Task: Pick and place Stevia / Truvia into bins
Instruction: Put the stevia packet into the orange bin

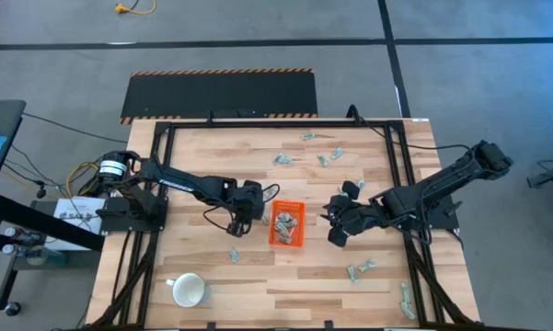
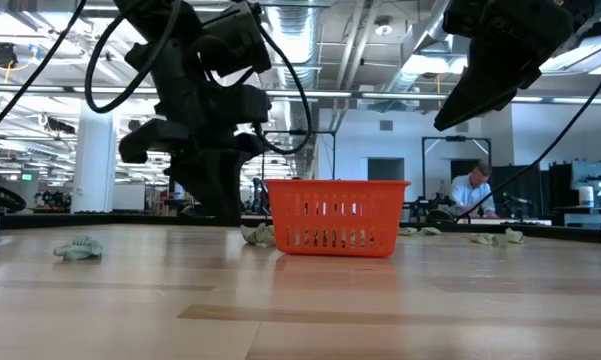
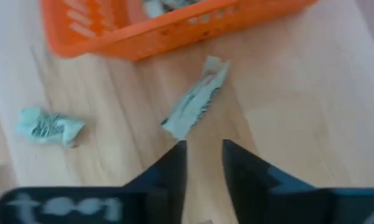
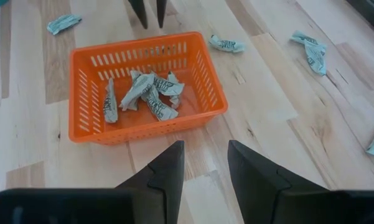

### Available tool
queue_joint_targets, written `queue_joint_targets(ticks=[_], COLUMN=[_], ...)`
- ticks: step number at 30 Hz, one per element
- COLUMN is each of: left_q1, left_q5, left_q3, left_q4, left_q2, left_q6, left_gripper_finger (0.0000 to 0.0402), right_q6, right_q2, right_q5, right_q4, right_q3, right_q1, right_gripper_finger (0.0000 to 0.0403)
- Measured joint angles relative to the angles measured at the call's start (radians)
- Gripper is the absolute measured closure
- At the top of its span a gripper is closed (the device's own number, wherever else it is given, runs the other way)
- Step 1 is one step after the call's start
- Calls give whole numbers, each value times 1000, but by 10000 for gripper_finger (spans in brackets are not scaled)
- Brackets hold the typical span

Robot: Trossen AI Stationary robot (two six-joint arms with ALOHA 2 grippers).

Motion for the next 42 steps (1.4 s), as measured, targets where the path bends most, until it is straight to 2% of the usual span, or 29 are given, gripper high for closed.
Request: queue_joint_targets(ticks=[4, 8, 14, 18, 23, 28, 32, 35, 39, 42], left_q1=[-14, -26, -29, -39, -57, -50, -42, -42, -42, -42], left_q5=[-34, -84, -135, -70, -25, -21, -15, -15, 12, -10], left_q3=[0, 0, 0, 0, 0, 0, 0, 0, 0, 0], left_q4=[26, 117, 112, 113, 100, 42, 59, 83, 101, 126], left_q2=[36, 64, 57, 56, 56, 56, 57, 57, 58, 58], left_q6=[63, 103, 104, 59, -115, -450, -703, -788, -831, -858], left_gripper_finger=[250, 216, 206, 206, 206, 206, 206, 206, 206, 206], right_q6=[0, 0, 0, 1, 2, 2, 9, 10, 10, 10], right_q2=[0, 0, 0, 0, 0, 0, 0, 0, 0, 0], right_q5=[0, 0, 0, 0, 0, -1, -2, -3, -3, -4], right_q4=[-1, -3, -8, -11, -11, -11, -11, -11, -12, -16], right_q3=[0, 0, 0, 0, 0, 0, 0, 0, 0, 0], right_q1=[0, 0, 0, 0, 0, 0, 0, 0, 4, 4], right_gripper_finger=[287, 287, 287, 287, 287, 287, 287, 287, 287, 287])
